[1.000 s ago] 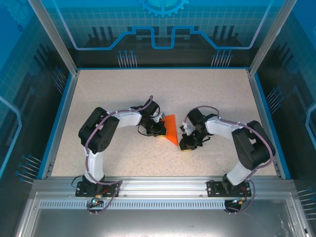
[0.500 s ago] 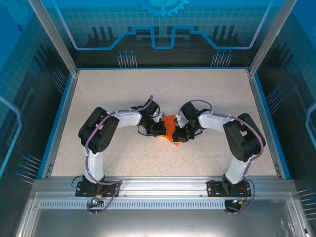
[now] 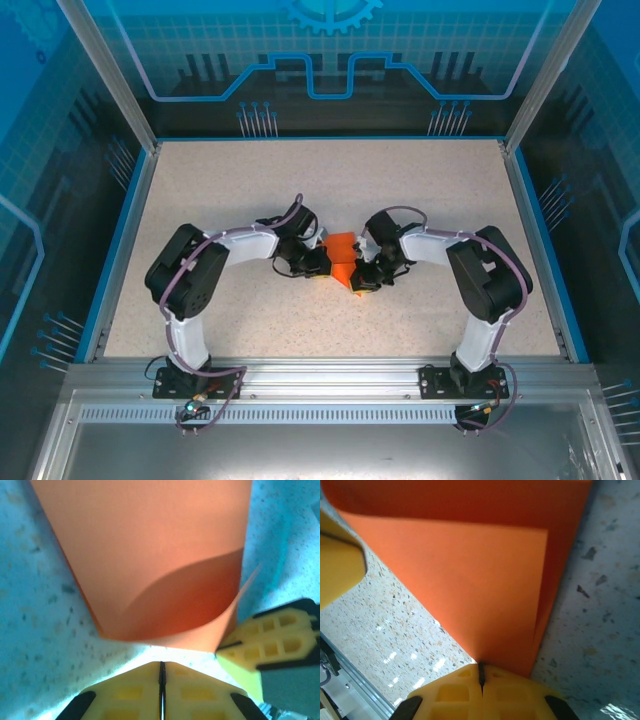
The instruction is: Fold a paper plane with a square sheet of paper (fold left side to right side)
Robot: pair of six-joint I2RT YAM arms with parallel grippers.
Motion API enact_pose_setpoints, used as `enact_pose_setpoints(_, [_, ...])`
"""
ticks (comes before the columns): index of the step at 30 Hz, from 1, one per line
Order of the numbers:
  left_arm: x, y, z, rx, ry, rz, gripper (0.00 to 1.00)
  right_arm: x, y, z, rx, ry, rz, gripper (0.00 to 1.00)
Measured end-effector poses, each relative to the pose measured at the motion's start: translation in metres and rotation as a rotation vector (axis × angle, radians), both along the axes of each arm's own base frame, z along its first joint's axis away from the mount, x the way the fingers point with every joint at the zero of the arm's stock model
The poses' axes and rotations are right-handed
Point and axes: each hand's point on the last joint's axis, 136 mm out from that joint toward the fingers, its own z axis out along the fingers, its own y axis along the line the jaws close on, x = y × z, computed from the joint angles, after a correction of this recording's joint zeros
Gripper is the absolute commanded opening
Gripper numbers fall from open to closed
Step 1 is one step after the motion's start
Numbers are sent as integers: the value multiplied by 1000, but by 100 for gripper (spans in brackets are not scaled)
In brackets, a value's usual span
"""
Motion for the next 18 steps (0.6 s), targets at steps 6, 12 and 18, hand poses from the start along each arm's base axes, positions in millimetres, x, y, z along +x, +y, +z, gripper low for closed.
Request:
enact_pose_setpoints(6, [-14, -27, 15, -66, -38, -80, 7, 0, 1, 0, 27, 7, -6, 0])
enact_pose_setpoints(12, [-20, -45, 15, -80, -38, -126, 6, 0, 1, 0, 36, 11, -9, 0])
enact_pose_setpoints(18, [-14, -48, 3, -71, -24, -123, 6, 0, 0, 0, 36, 11, -9, 0])
